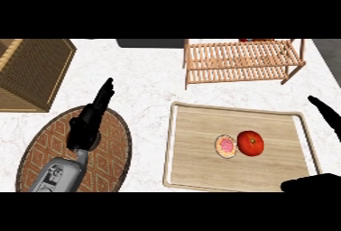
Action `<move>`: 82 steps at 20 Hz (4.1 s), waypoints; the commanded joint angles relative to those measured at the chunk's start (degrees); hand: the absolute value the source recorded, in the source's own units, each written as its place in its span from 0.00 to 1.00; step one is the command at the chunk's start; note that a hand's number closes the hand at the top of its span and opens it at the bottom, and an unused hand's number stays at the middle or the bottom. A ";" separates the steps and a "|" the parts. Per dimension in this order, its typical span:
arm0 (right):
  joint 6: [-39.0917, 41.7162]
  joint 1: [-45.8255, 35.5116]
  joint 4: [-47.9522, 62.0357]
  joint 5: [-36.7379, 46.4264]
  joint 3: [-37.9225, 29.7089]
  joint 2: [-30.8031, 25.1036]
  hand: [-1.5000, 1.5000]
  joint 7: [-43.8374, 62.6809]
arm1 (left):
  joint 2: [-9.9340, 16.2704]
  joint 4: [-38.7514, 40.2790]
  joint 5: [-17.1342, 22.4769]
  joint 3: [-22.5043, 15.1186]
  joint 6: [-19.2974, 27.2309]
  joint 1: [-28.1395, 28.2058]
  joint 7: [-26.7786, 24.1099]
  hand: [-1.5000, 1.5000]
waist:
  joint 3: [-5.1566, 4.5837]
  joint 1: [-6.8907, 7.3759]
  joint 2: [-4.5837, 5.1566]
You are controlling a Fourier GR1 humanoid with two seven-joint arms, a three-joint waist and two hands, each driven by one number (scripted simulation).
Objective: Pick the tomato from the tray and place it in the tiered shelf
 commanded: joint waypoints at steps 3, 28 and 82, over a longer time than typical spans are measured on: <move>4.54 -5.04 -1.56 2.62 0.41 3.79 0.00 9.85 | -1.26 1.99 -0.49 1.99 -2.27 0.21 -2.01 0.50 | 0.08 -0.49 -0.02; 7.91 -9.18 6.18 21.70 9.82 21.62 0.00 15.05 | -4.02 0.46 -4.43 4.07 -2.79 0.45 0.73 0.50 | 0.08 -0.64 -0.07; 16.69 -2.52 22.98 45.16 8.98 39.61 1.00 -7.70 | -9.06 -7.29 -10.35 10.46 -10.35 5.36 2.92 0.50 | 0.11 -0.33 -0.13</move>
